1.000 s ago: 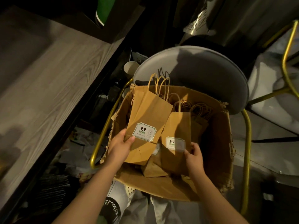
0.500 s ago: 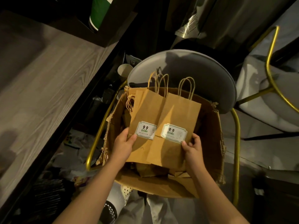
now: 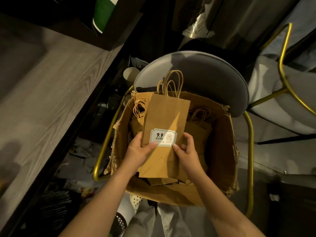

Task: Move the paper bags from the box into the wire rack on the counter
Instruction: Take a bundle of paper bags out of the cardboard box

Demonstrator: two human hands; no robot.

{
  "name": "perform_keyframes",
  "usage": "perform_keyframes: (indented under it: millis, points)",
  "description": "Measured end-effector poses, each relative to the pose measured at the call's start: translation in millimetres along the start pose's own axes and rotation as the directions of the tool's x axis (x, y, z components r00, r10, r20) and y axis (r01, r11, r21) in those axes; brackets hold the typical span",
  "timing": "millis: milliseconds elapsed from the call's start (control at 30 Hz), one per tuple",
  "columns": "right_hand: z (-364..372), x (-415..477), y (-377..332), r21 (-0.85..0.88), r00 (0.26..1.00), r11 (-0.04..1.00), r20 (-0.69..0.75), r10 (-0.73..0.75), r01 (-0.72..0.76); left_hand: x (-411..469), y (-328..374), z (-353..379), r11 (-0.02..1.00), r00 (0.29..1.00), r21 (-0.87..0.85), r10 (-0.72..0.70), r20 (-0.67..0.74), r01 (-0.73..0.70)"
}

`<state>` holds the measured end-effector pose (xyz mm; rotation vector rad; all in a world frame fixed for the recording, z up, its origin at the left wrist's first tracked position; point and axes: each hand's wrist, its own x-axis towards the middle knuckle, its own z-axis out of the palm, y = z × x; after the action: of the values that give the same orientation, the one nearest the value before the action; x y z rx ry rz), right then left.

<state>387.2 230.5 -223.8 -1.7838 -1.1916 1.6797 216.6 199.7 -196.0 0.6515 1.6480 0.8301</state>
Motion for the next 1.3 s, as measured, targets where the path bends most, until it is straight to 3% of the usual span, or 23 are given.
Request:
perform_keyframes:
  millis: [133,267,500,800,1100,1300]
  points:
    - [-5.0,-3.4,6.6,0.189,0.998,0.98,0.02,0.058,-0.061,1.4,-2.5,2.8,0.999,1.0,0.044,0.015,-0.002,-0.015]
    - [-24.2,3.4,25.8,0.347,0.974,0.919,-0.05,0.219,-0.189,3.3,-3.3,0.7,0.996,1.0,0.084,-0.007,0.012,0.006]
    - [-56.7,15.8,68.9,0.233,0.911,0.904,-0.125,0.393,-0.358,12.8,-12.0,-4.0,0.996,0.997,0.08,-0.034,-0.069,0.04]
    - [-59.3,47.9,75.9,0.099,0.886,0.907,-0.197,0.421,-0.409,19.7,-24.7,-1.2,0.999,0.991,0.01,-0.034,-0.126,0.035]
    - [-37.1,66.3,71.9,0.215,0.79,0.801,-0.156,0.592,-0.558,17.8,-28.7,-20.2,0.998,0.984,0.038,-0.041,-0.174,0.048]
    - [-22.2,71.5,57.1,0.318,0.828,0.815,-0.134,0.545,-0.485,16.6,-25.4,-25.1,0.998,0.977,0.033,-0.048,-0.206,0.056]
